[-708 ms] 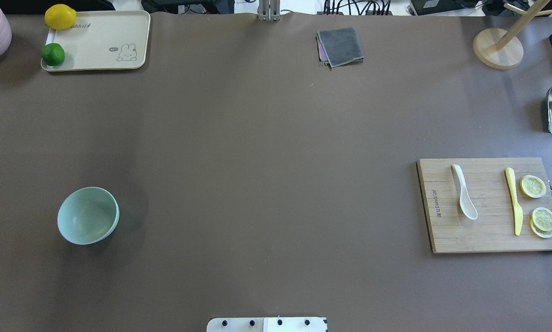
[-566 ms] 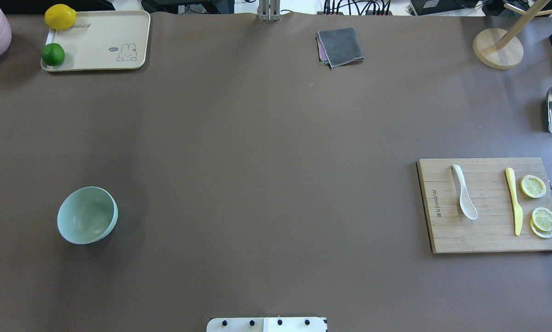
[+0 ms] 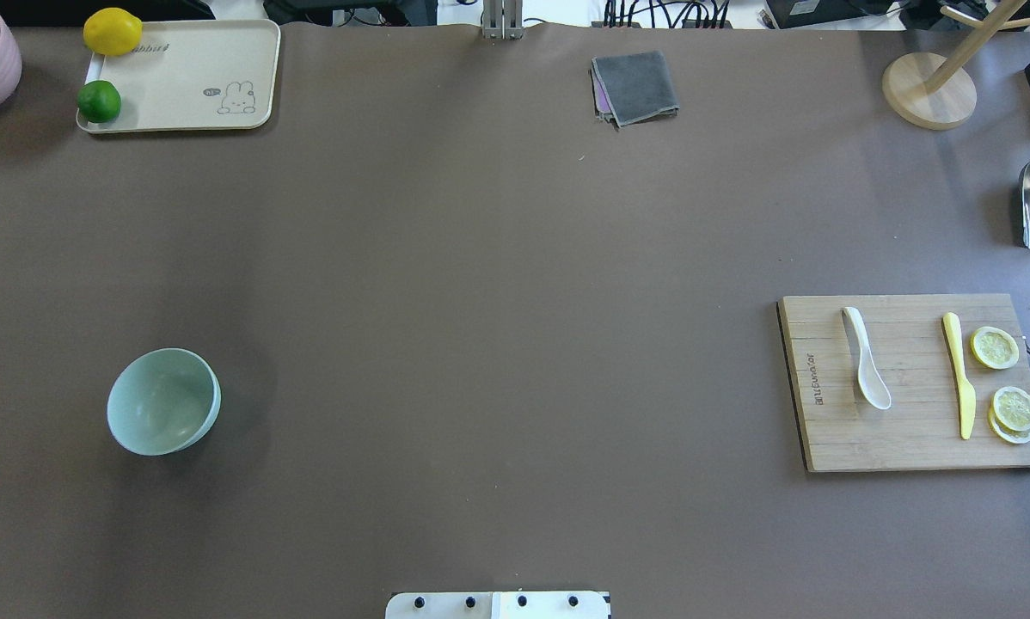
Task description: Place spoon in bowl
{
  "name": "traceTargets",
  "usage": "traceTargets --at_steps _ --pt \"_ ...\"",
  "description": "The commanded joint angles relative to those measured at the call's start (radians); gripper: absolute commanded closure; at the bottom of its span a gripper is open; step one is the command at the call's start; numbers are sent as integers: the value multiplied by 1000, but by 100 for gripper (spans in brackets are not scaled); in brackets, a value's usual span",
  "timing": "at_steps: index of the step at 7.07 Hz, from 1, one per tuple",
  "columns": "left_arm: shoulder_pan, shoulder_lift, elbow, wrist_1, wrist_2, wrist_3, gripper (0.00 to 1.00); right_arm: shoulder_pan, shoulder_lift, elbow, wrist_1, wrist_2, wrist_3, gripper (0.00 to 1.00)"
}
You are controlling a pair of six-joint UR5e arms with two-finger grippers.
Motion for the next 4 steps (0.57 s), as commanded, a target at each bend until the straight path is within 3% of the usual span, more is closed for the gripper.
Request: traceTargets --at_steps 1,4 --pt "0 1 -2 -2 -1 -5 2 -1 -1 -5 3 -9 5 0" --pt "-2 1 -7 -12 -19 1 2 -1 0 -8 3 6 3 0"
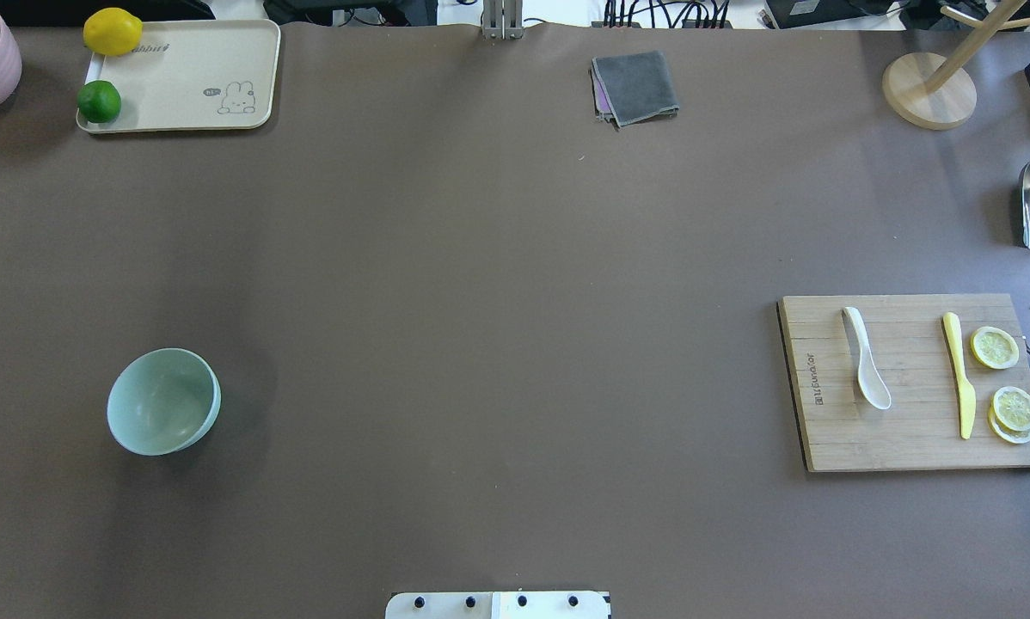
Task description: Place spoon in bowl
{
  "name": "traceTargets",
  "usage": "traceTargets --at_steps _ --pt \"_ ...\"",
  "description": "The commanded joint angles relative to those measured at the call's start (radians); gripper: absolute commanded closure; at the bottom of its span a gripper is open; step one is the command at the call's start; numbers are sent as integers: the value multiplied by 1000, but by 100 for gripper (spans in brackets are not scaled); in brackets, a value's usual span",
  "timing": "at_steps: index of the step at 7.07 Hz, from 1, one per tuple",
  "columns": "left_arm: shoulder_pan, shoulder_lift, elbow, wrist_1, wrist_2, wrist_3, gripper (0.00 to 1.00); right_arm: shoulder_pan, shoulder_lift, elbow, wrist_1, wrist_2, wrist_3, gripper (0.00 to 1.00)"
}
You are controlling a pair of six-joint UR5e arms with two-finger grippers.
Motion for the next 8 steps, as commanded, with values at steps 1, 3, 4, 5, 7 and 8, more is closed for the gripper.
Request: traceTargets --at_steps 1,3,4,5,7,8 --pt "-1 0 -5 -12 -10 6 2 0 -1 1 1 12 -5 0" --pt "1 4 -5 -13 -13 3 2 0 -13 -7 -2 85 5 0" --pt "-1 5 -8 -13 -18 1 2 1 -22 -1 1 116 -5 0" --pt "1 5 -7 -13 -18 1 2 1 -30 -1 1 116 1 0" --pt "1 5 -8 -14 -27 3 2 1 -27 4 3 115 -8 0" --pt "1 8 -11 -13 -51 3 2 0 -22 6 4 113 -8 0"
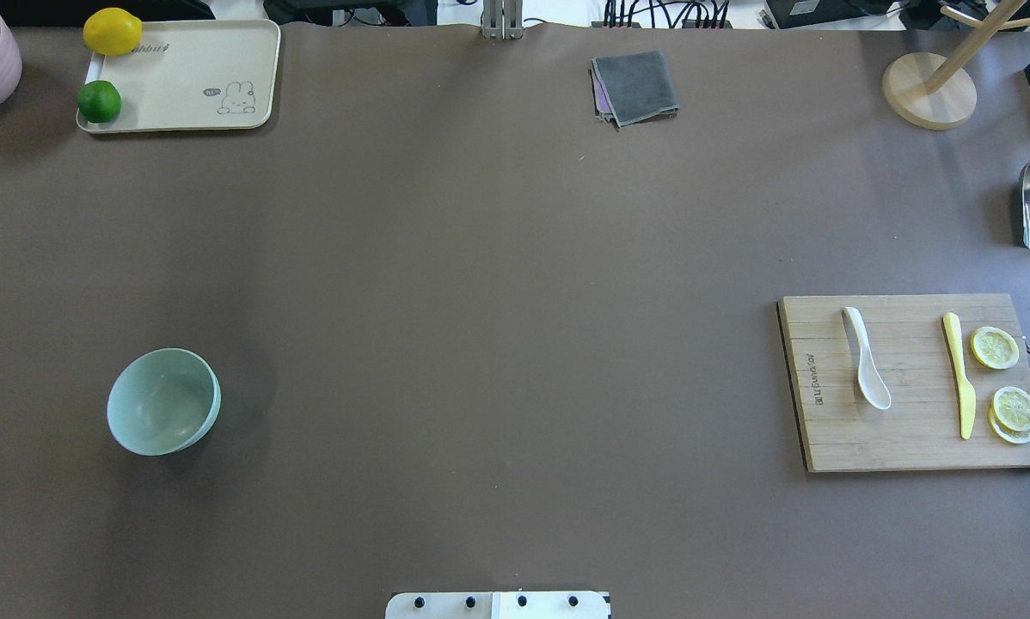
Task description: Place spoon in bowl
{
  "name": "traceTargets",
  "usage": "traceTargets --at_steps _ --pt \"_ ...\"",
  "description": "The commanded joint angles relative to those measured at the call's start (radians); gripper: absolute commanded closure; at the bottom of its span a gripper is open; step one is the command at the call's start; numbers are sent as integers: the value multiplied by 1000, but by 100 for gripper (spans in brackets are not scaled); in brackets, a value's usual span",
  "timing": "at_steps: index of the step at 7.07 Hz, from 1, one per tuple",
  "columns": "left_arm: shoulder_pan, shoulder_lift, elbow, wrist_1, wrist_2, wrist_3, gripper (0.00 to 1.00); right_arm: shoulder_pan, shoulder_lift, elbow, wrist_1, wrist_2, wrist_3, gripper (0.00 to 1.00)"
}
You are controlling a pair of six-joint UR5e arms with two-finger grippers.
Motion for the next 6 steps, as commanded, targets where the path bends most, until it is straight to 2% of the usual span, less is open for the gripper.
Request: traceTargets --at_steps 1,4,6 --pt "0 4 -8 1 -23 -1 2 -1 7 5 1 -4 -2 0" --pt "8 -1 -70 7 -58 -47 2 -10 9 48 -2 -8 25 0" --pt "192 -3 -232 1 -49 -423 2 -94 10 129 0 -15 182 0"
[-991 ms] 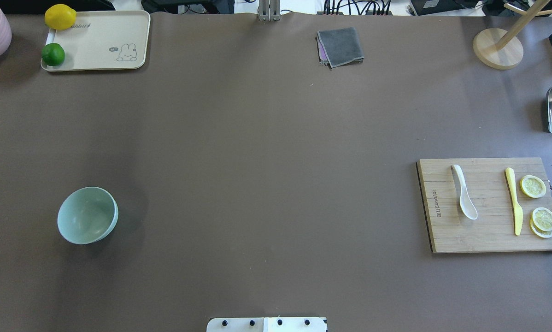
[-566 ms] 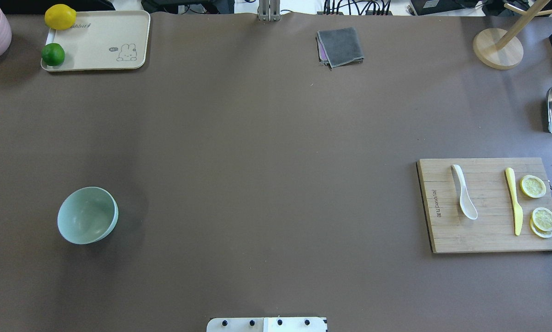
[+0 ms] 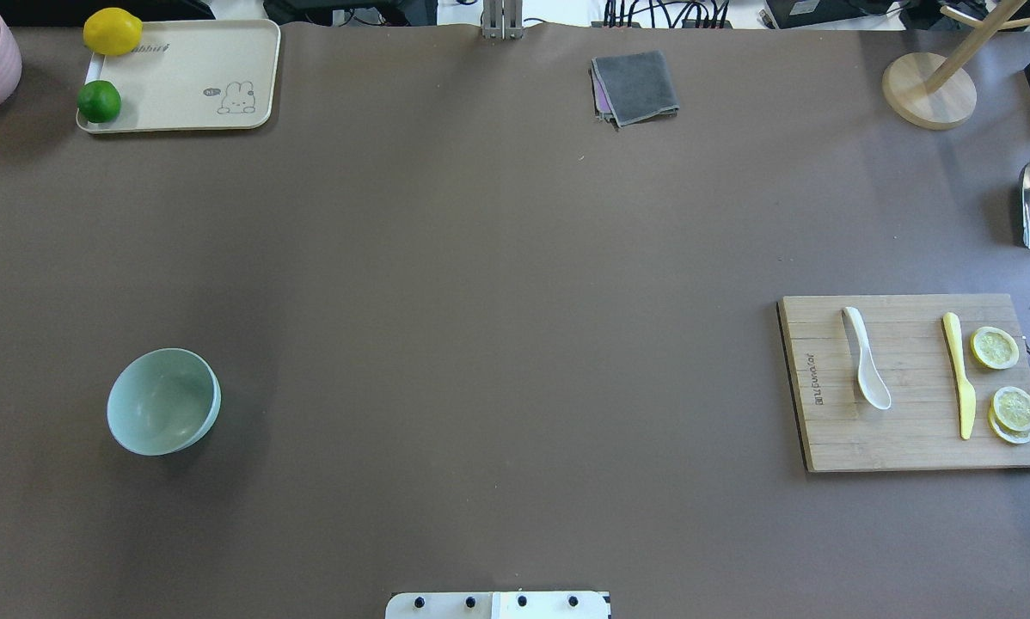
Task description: Place spoon in bowl
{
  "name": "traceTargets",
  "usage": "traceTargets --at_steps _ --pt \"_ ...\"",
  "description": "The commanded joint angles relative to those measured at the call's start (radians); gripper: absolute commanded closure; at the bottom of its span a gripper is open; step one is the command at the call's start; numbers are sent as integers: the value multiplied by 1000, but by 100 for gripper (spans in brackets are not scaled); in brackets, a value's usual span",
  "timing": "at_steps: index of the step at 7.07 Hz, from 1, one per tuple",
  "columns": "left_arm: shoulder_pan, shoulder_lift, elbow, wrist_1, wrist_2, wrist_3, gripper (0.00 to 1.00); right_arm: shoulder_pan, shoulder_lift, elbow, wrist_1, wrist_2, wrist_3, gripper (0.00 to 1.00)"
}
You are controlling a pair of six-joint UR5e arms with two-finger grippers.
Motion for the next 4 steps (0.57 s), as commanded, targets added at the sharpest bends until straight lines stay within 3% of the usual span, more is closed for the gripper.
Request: traceTargets --at_steps 1,3,4 --pt "199 -2 -124 -46 7 -338 2 -81 15 71 0 -5 152 0" --pt "506 -6 -120 -272 184 -758 2 -129 59 72 -1 -8 211 0" --pt "611 -35 -114 -284 231 -854 2 -148 64 70 -1 -8 214 0"
